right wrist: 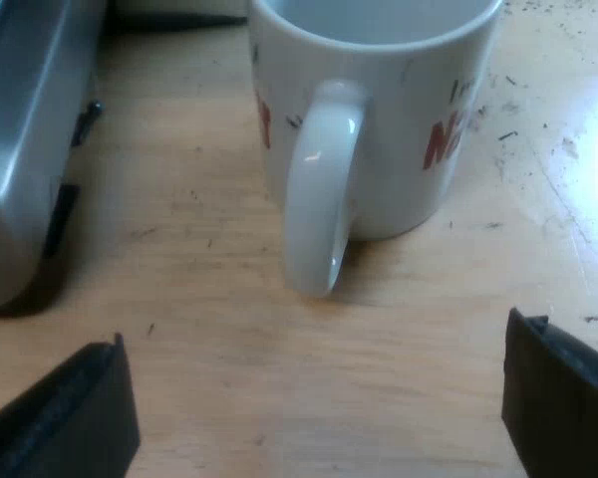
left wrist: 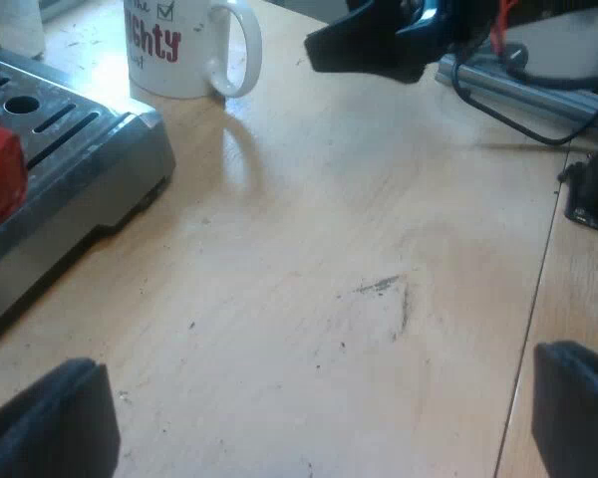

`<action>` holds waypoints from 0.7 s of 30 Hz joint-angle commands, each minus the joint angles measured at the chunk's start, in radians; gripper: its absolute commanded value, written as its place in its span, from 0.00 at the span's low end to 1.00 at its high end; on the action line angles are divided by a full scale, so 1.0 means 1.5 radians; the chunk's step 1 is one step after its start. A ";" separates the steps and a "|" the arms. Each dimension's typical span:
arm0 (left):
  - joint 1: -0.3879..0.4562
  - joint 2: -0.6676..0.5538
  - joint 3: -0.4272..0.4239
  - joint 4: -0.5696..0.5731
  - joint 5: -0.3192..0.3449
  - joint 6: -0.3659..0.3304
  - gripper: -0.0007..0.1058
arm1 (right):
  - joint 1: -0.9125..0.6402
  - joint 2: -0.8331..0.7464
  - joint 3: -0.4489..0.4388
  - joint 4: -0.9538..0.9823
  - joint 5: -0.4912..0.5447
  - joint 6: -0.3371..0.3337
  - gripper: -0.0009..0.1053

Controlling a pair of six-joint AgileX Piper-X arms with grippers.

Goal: Place mug into machine

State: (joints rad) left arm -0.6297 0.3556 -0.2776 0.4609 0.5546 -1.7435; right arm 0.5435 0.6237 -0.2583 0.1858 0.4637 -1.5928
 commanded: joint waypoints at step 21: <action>-0.002 -0.002 -0.003 -0.013 0.003 -0.001 0.82 | -0.027 0.456 -0.001 -0.506 0.112 0.001 0.73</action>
State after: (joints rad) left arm -0.6297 0.3556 -0.2776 0.4609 0.5546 -1.7435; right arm 0.5180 1.2914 -0.2492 -0.5483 0.6217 -1.5928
